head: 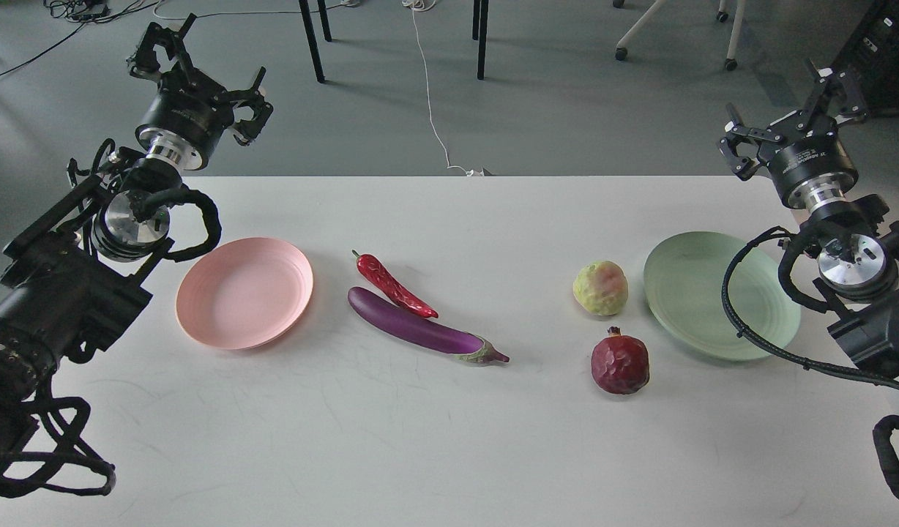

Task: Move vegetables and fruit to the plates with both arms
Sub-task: 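Raise the right gripper and move it toward the pale green apple, then lower the right gripper and grasp the pale green apple, then carry the apple onto the green plate and release it with the right gripper, then move the right gripper down to the red pomegranate and grasp it, then lift the pomegranate onto the green plate and open the right gripper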

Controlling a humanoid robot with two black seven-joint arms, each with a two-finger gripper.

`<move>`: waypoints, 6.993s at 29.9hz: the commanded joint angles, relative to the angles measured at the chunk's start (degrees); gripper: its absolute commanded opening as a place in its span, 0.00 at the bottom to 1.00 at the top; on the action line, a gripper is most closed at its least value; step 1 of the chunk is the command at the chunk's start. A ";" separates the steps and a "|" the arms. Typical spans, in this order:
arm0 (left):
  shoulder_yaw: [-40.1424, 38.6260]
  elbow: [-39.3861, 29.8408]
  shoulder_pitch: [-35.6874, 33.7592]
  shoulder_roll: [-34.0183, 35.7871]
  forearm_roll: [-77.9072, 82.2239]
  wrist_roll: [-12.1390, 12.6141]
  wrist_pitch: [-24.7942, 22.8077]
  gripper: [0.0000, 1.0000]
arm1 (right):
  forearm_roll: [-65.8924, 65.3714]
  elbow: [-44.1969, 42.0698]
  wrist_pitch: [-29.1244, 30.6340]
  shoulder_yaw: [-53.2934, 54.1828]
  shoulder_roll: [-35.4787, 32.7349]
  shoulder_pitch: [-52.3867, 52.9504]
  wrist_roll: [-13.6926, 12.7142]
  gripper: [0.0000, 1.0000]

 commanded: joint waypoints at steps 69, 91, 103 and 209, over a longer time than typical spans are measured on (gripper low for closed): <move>0.00 0.38 0.77 4.54 0.42 -0.81 -3.03 0.98 | -67.24 16.88 -15.00 -97.95 8.93 35.45 4.89 0.85; -0.08 0.11 1.29 7.09 0.24 -0.99 -2.86 0.98 | -67.85 21.36 -14.92 -91.73 0.43 41.32 4.36 0.44; 0.09 -0.15 1.29 6.91 0.24 -0.99 -2.51 0.98 | -68.82 19.52 -15.61 -91.53 -14.52 37.05 4.54 0.47; 0.18 -0.33 2.88 11.13 0.42 -0.99 -3.91 0.98 | -74.36 47.65 -18.78 -98.57 -8.11 51.44 4.80 0.54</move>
